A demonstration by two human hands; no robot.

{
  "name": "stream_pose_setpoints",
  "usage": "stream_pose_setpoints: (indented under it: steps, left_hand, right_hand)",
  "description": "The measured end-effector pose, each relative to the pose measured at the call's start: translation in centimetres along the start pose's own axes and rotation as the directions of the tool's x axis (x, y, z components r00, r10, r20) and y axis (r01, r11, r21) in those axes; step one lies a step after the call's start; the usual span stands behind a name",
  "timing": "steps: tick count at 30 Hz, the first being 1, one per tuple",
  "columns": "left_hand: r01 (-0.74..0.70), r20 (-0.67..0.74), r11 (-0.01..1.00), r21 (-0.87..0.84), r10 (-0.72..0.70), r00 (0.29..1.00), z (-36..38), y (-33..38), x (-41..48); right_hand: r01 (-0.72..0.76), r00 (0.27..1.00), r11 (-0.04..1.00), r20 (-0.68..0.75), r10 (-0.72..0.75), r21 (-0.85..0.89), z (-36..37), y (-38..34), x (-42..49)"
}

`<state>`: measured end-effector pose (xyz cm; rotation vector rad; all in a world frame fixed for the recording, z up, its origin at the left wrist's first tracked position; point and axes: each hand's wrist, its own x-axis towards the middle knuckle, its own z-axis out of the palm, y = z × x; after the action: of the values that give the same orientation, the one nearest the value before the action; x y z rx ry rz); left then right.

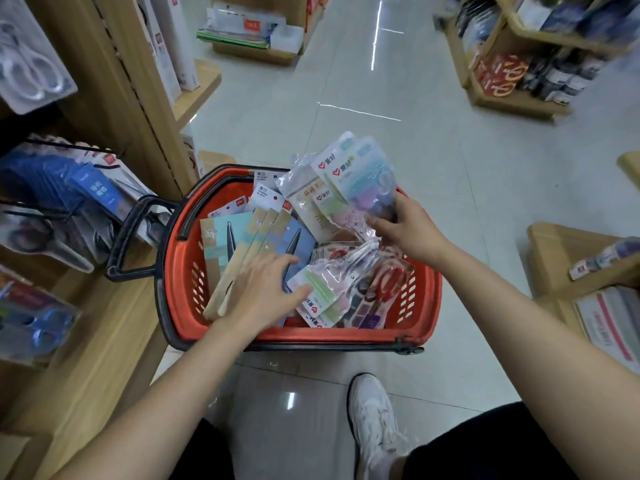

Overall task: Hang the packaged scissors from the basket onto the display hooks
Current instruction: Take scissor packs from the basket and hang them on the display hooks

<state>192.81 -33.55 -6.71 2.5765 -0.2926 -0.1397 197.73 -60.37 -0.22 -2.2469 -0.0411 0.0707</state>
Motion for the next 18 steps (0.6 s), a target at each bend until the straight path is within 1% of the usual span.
stream_pose_setpoints:
  steps: [1, 2, 3, 4, 6, 9, 11, 13, 15, 18]
  left_hand:
    - [0.015, 0.102, 1.000, 0.023, -0.017, 0.995, 1.0, 1.0, 0.8]
    - [0.022, 0.195, 0.997, 0.080, -0.037, 0.980, 2.0, 1.9, 1.6]
    - [0.018, 0.255, 0.987, 0.163, -0.059, 0.965, 3.0, 2.6, 2.3]
    - [0.012, 0.281, 0.971, 0.240, -0.081, 0.956, 3.9, 3.0, 2.8]
    - [0.015, 0.274, 0.938, 0.347, -0.117, 0.955, 5.0, 3.4, 3.7]
    - [0.002, 0.253, 0.903, 0.430, -0.123, 0.960, 5.4, 3.3, 4.3]
    - [0.009, 0.231, 0.906, 0.424, -0.118, 0.966, 4.9, 2.8, 4.7]
    - [0.049, 0.210, 0.917, 0.396, -0.142, 0.967, 4.2, 2.2, 5.0]
    - [0.072, 0.155, 0.926, 0.371, -0.138, 0.978, 3.7, 1.7, 5.6]
    - [0.107, 0.101, 0.972, 0.209, -0.130, 0.986, 3.6, 1.0, 6.1]
  right_hand:
    - [-0.023, 1.000, 0.999, -0.017, 0.023, 0.050, -0.7, -0.4, -0.5]
    - [-0.055, 0.998, 0.993, -0.017, 0.057, 0.105, -1.3, -0.8, -1.1]
    - [-0.098, 0.995, 0.984, -0.008, 0.100, 0.149, -1.8, -1.2, -1.9]
    - [-0.147, 0.989, 0.973, 0.008, 0.148, 0.178, -2.3, -1.4, -2.7]
    - [-0.235, 0.972, 0.943, 0.036, 0.233, 0.236, -3.0, -1.2, -4.0]
    - [-0.313, 0.946, 0.895, 0.022, 0.323, 0.319, -3.7, -0.6, -5.7]
    - [-0.340, 0.932, 0.882, -0.011, 0.363, 0.325, -4.1, -0.1, -6.7]
    - [-0.362, 0.922, 0.879, -0.022, 0.387, 0.311, -4.4, 0.4, -7.4]
    - [-0.365, 0.921, 0.886, -0.028, 0.388, 0.287, -4.9, 0.4, -7.2]
    - [-0.345, 0.928, 0.895, -0.042, 0.370, 0.282, -5.2, -0.1, -6.3]
